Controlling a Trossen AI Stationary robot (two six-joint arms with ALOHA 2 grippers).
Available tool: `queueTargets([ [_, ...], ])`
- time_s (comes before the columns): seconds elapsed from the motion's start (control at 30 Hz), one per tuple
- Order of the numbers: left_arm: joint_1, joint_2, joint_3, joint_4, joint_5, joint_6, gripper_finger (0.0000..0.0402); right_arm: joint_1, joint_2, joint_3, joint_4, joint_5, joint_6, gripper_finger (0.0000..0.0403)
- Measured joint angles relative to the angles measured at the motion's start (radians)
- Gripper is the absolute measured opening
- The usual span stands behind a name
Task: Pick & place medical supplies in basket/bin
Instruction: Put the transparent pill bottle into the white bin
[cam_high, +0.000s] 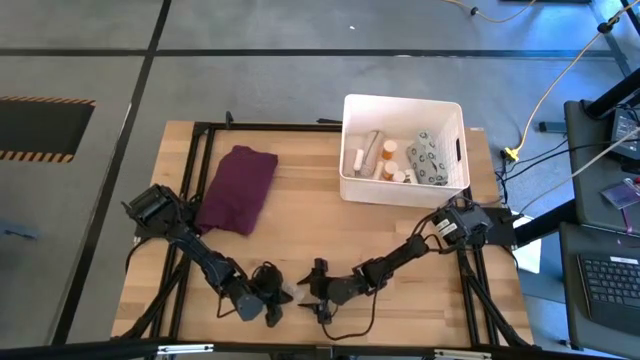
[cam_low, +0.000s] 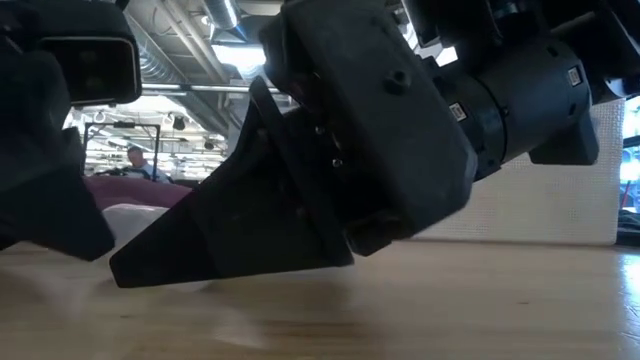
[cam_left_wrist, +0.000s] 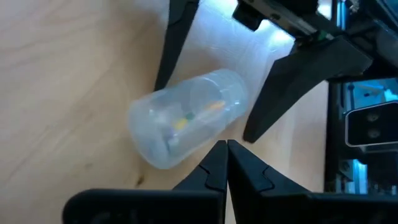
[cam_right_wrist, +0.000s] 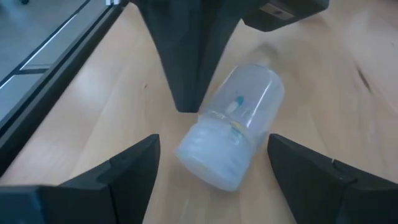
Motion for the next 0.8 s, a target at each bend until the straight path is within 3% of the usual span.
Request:
queueTargets([
  [0.27,-0.001,0.0,0.009,0.0,0.013,0.003,0.0001,0.0,0.0,0.0,-0.002,0.01,0.019,0.0287],
  [0.53,-0.001,0.0,0.009,-0.002,0.056,0.007,0.0003,-0.001,0.0,0.0,-0.011,0.023,0.019,0.0207],
  [0.8,-0.001,-0.046,0.009,-0.006,0.106,0.109,0.0005,-0.001,-0.009,0.0,-0.04,0.021,-0.03,0.0135],
])
